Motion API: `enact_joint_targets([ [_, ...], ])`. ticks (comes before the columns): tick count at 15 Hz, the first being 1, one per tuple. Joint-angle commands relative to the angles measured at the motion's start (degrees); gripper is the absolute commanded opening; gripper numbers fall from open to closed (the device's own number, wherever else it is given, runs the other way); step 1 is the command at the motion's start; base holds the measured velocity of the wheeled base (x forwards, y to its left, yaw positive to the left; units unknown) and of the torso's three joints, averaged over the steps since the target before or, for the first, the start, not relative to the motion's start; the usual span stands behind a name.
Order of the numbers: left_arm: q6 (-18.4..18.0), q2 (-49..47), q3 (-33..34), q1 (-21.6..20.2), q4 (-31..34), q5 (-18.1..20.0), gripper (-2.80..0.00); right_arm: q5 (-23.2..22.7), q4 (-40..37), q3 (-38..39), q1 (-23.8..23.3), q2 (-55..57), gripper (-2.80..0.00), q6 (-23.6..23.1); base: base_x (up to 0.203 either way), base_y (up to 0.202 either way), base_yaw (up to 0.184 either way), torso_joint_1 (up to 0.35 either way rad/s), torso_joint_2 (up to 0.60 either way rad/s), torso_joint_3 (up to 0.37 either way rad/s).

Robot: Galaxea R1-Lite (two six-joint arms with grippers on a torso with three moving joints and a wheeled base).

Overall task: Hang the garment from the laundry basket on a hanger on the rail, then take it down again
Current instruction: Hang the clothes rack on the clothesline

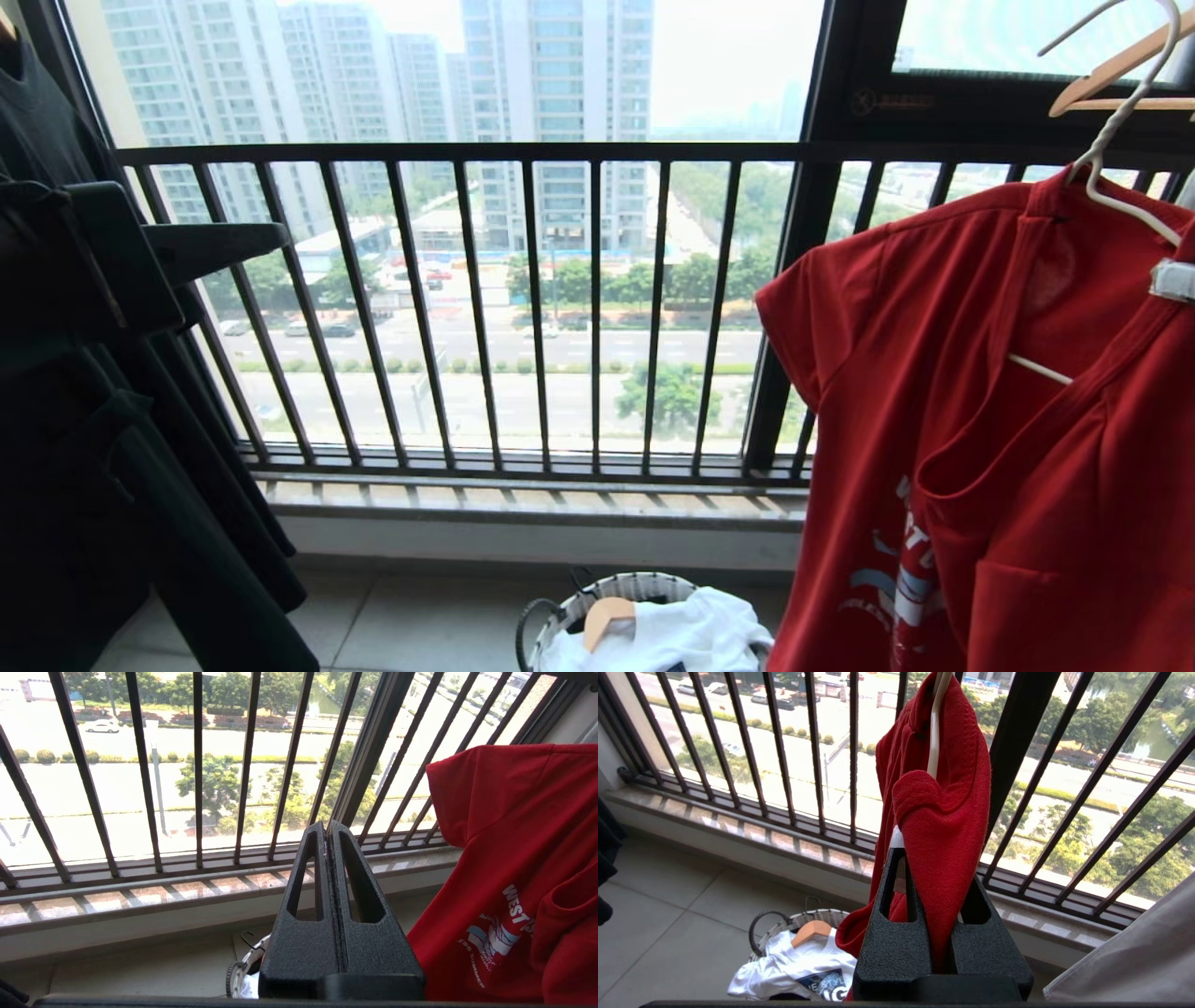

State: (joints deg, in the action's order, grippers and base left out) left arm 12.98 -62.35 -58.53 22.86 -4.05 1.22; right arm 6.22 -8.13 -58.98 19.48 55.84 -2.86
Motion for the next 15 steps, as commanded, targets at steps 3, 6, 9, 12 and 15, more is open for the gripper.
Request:
enact_joint_targets([
  [3, -2.4, 4.1, -1.4, -1.5, 3.9, -0.1, -2.8, 0.0, -1.0, 2.5, -0.4, -5.2, -2.8, 0.0, 0.0, 0.0, 0.0, 0.203, -0.5, -0.306],
  [6, -3.2, 5.5, -2.5, -1.5, 6.6, -0.1, -2.8, 0.0, -1.4, 3.9, -0.4, -7.5, -2.8, 0.0, 0.0, 0.0, 0.0, 0.223, -0.53, -0.313],
  [9, -3.4, 6.5, -2.6, -1.6, 6.6, -0.1, -2.8, 0.0, -4.8, 4.1, -0.4, -10.7, -2.8, 0.0, 0.0, 0.0, 0.0, 0.231, -0.54, -0.308],
  [12, -3.5, 7.2, -2.7, -1.5, 6.4, 0.1, -2.8, 0.9, -5.6, 5.1, -0.5, -13.1, -2.8, 0.0, 0.0, 0.0, 0.0, 0.255, -0.57, -0.321],
  [15, -3.5, 7.7, -2.8, -1.5, 6.3, 0.1, -2.8, 1.1, -5.7, 5.7, -0.4, -13.9, -2.8, 0.0, 0.0, 0.0, 0.0, 0.274, -0.6, -0.332],
])
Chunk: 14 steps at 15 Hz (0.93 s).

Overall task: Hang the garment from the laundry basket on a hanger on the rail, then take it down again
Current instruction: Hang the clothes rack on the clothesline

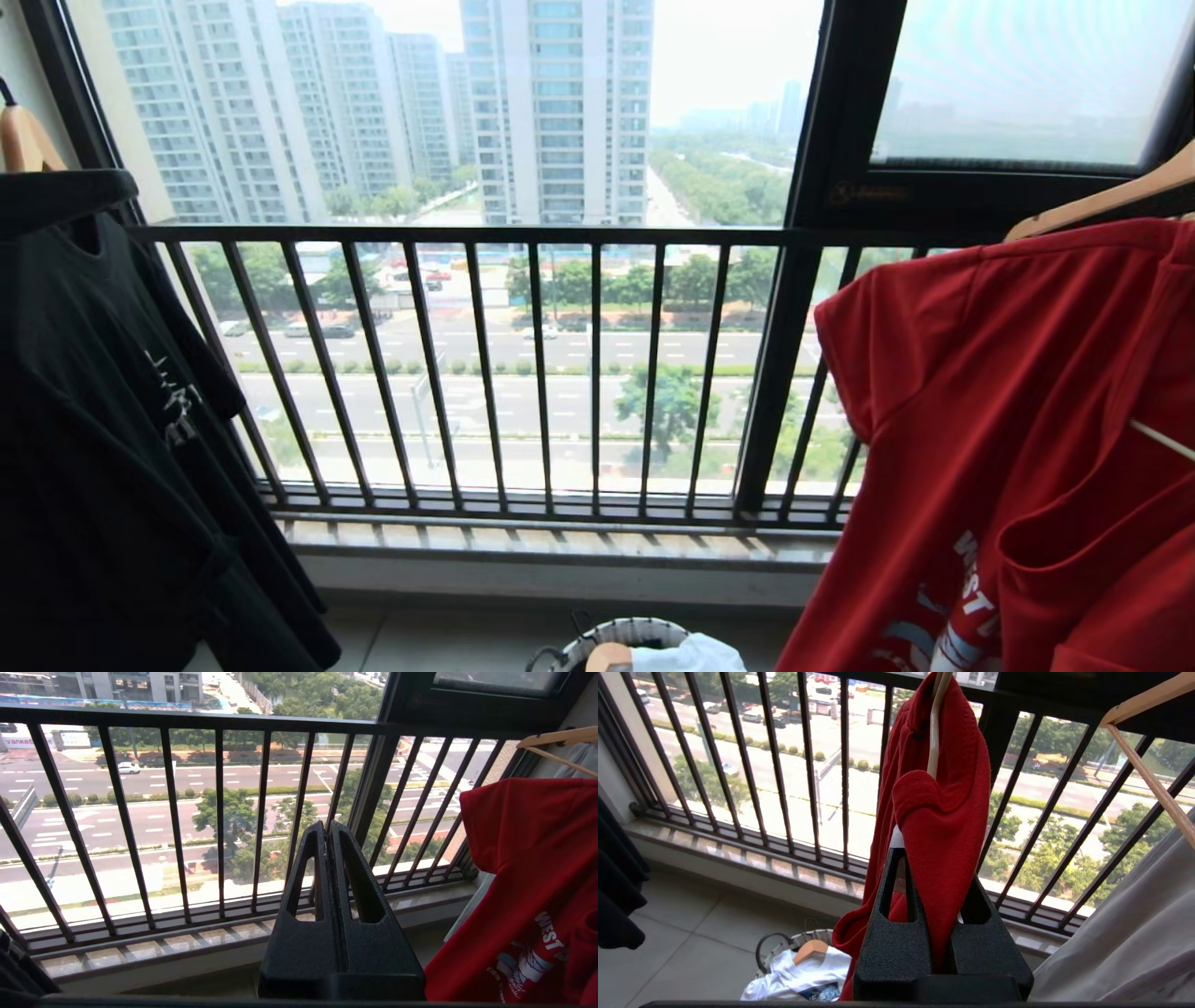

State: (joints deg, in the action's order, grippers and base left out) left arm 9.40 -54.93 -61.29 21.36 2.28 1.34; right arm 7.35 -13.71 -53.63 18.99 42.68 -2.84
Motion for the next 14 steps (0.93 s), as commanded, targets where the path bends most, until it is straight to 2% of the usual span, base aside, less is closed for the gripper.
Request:
enact_joint_targets([
  [1, 0.1, 0.3, 0.0, 0.0, 0.0, 0.0, -2.8, -0.1, -0.1, 0.4, 0.1, -0.8, -2.8, -0.1, 0.0, 0.0, 0.0, 0.29, -0.62, -0.334],
  [14, 0.1, 1.7, -0.1, 0.0, -0.3, 0.0, -2.8, -0.1, 0.1, 2.1, 0.1, -2.4, -2.8, -0.6, 0.0, 0.0, 0.0, 0.171, -0.36, -0.19],
])
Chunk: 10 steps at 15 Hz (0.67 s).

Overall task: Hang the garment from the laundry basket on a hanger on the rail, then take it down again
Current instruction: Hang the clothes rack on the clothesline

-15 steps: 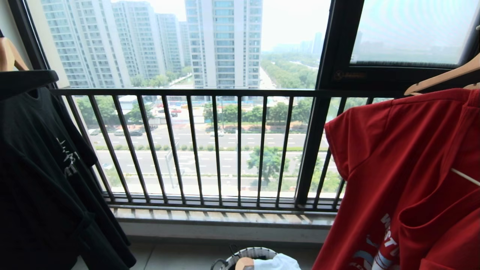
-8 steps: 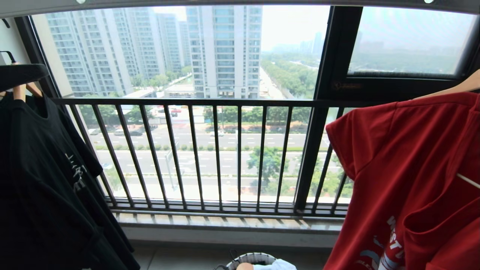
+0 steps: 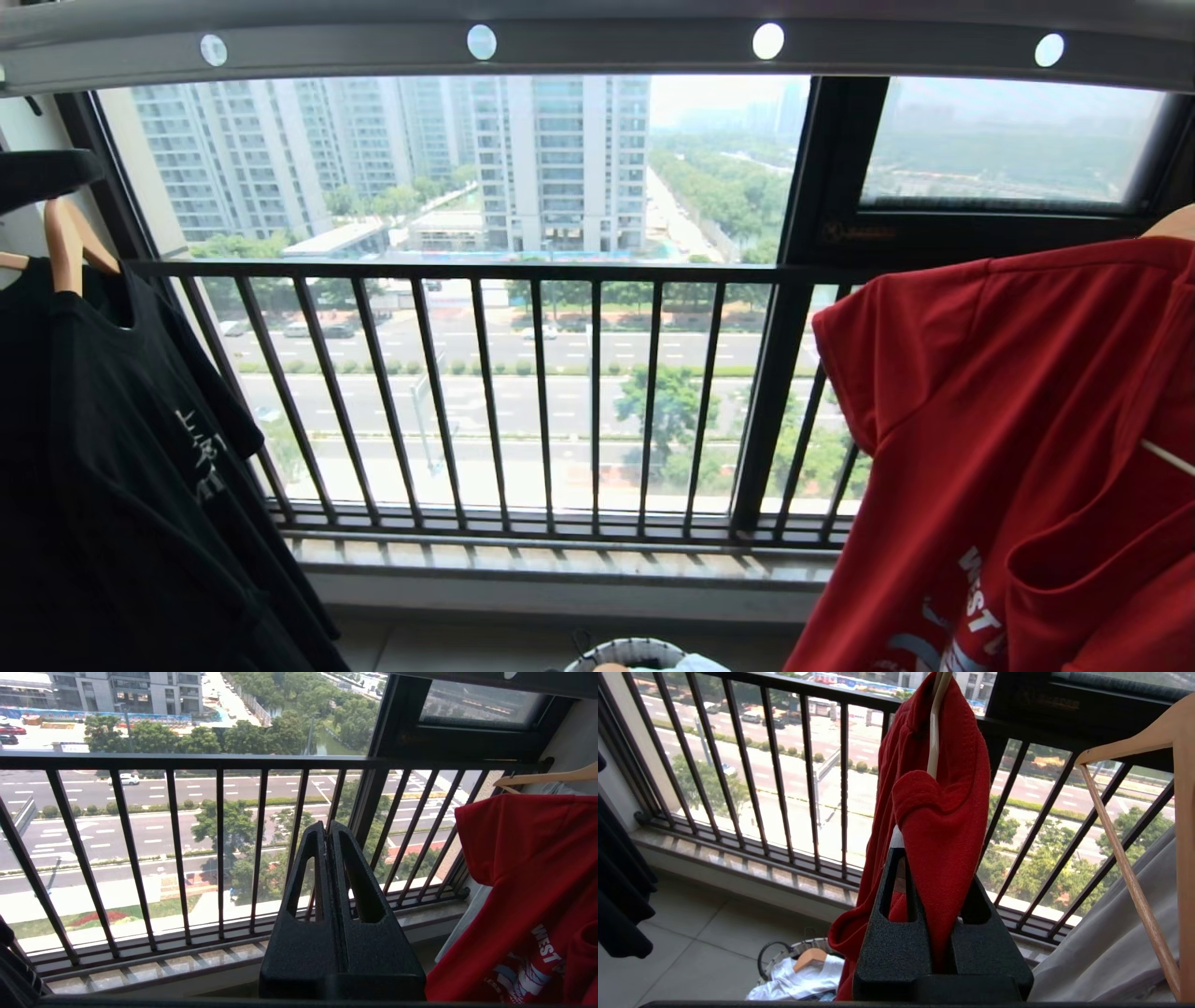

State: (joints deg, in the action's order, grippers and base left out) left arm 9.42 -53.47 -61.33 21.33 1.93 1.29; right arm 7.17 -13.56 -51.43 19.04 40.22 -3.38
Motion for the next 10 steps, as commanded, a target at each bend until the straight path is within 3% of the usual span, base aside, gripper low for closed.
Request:
enact_joint_targets([
  [1, 0.1, 0.2, 0.1, 0.0, 0.0, 0.0, -2.8, 0.0, -0.1, -0.2, 0.0, 0.0, -2.8, -0.1, 0.0, 0.0, 0.0, 0.163, -0.34, -0.168],
  [7, 0.1, 0.1, 0.1, 0.0, 0.0, 0.1, -2.8, -0.2, 0.3, -0.2, 0.0, -0.3, -2.8, -0.1, 0.0, 0.0, 0.0, 0.15, -0.31, -0.16],
  [10, 0.1, 0.2, 0.0, 0.0, 0.0, 0.1, -2.8, -1.0, 0.4, -0.2, 0.1, -1.7, -2.8, -0.2, 0.0, 0.0, 0.0, 0.046, -0.1, -0.041],
])
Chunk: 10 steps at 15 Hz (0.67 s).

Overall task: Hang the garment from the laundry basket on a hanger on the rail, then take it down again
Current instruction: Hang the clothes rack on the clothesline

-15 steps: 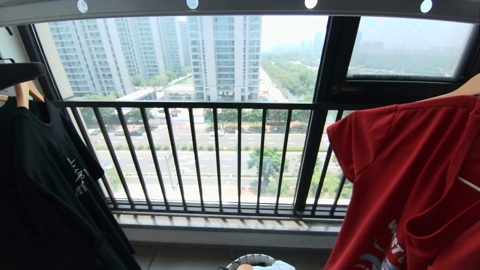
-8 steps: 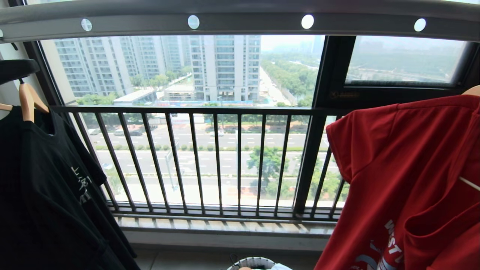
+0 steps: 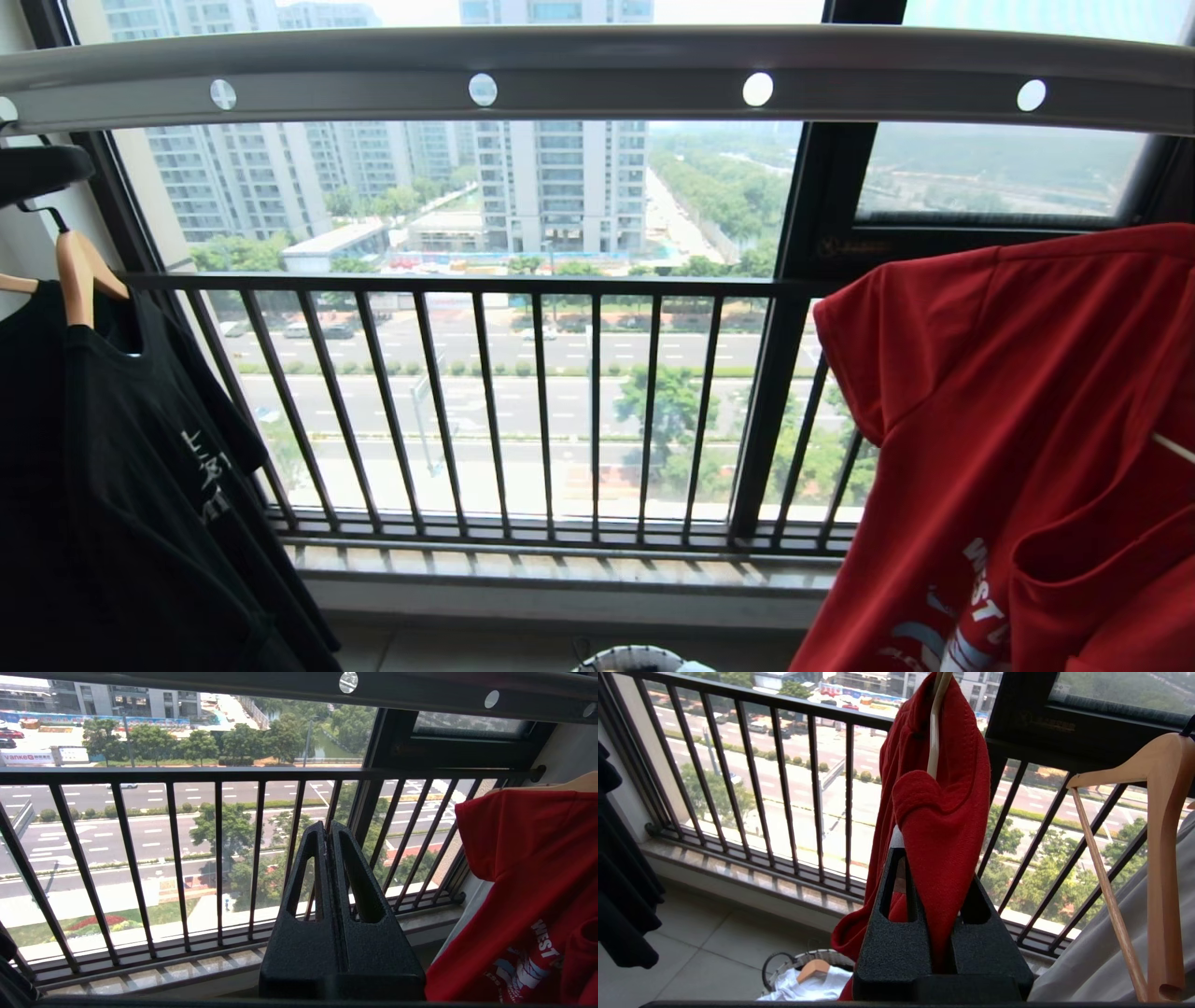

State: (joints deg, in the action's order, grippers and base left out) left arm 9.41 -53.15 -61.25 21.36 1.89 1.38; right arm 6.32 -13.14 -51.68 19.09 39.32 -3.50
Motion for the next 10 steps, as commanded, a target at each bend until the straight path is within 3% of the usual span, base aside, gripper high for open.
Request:
enact_joint_targets([
  [1, 0.1, -0.1, -0.1, 0.0, 0.0, 0.0, -2.8, -0.4, -0.1, -0.2, 0.0, -0.9, -2.8, -0.2, 0.0, 0.0, 0.0, 0.0, 0.0, 0.0],
  [10, 0.4, -0.1, -0.6, 0.0, 0.0, -0.1, -2.8, -0.1, -0.1, -1.0, 0.0, 1.6, -2.8, 0.0, 0.0, 0.0, 0.0, 0.0, 0.0, 0.0],
])
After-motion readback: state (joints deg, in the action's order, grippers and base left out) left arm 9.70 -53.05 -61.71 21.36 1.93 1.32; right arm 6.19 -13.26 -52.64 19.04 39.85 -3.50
